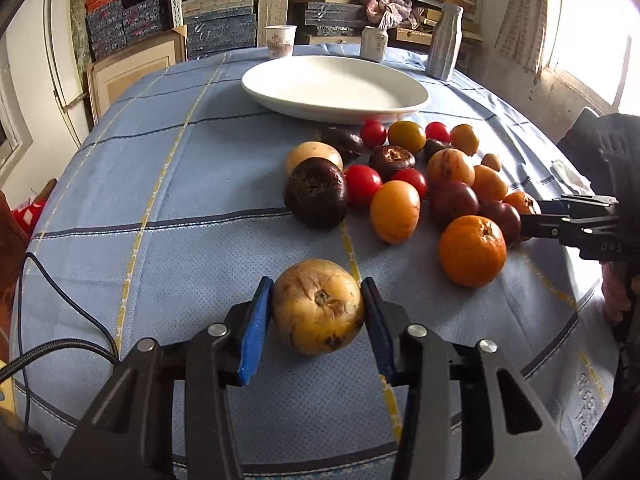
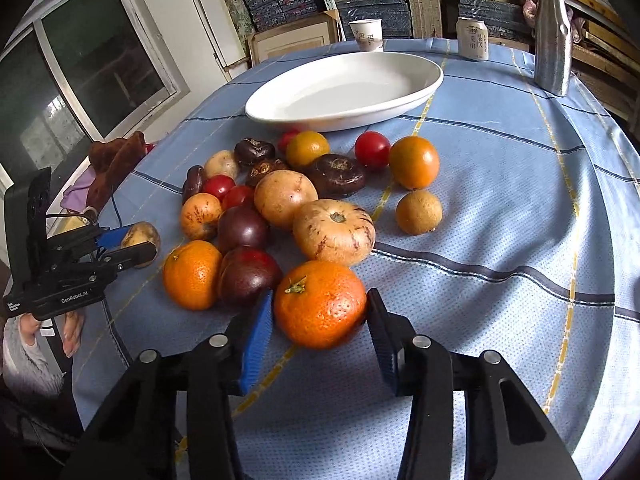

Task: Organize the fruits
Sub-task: 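Carry the pear and tangerine onto the white plate and open both tools, then move the left tool to the dark brown plum and close on it, then place the plum on the plate with the left tool while the right tool places a small round fruit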

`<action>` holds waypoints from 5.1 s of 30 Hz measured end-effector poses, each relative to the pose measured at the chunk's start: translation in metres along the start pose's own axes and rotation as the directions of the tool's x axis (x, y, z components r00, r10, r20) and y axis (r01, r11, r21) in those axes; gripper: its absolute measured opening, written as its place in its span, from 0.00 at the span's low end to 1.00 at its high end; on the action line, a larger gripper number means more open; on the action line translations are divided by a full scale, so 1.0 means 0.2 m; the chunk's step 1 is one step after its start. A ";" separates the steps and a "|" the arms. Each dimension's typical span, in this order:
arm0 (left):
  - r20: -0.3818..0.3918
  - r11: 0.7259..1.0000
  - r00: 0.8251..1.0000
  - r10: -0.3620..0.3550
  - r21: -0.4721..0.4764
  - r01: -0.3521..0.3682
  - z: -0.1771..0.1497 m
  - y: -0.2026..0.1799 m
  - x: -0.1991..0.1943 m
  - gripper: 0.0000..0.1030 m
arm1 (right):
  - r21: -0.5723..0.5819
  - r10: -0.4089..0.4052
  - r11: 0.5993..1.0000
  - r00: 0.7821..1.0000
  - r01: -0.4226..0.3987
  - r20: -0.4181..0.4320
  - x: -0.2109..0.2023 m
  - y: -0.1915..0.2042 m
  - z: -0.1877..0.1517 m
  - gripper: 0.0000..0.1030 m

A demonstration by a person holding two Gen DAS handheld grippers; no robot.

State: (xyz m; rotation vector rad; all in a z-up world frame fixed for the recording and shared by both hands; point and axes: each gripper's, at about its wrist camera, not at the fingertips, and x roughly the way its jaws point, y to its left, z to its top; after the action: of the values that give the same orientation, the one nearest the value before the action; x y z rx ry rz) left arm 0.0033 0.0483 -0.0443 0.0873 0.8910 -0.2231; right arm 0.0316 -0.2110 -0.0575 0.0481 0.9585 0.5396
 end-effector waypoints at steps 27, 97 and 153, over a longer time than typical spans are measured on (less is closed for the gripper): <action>0.021 0.988 0.999 -0.033 -0.149 0.036 0.93 0.07 0.54 0.44 | 0.067 -0.097 0.994 0.987 0.089 0.129 0.39 -0.11 0.82 0.46; 0.054 0.983 0.985 0.163 -0.097 -0.158 0.23 0.08 0.13 0.96 | 0.282 -0.141 0.959 0.911 0.029 0.387 -0.27 -0.37 0.10 0.91; -0.030 0.984 0.997 0.072 -0.164 -0.076 0.27 0.17 0.29 0.47 | 0.161 -0.119 0.981 0.990 0.106 0.075 0.15 -0.26 0.18 0.29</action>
State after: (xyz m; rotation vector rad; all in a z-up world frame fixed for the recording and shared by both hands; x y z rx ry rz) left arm 0.0871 0.0636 -0.0561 -0.0309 0.9249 -0.0789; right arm 0.0949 -0.2359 -0.0739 0.1555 0.9142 0.3548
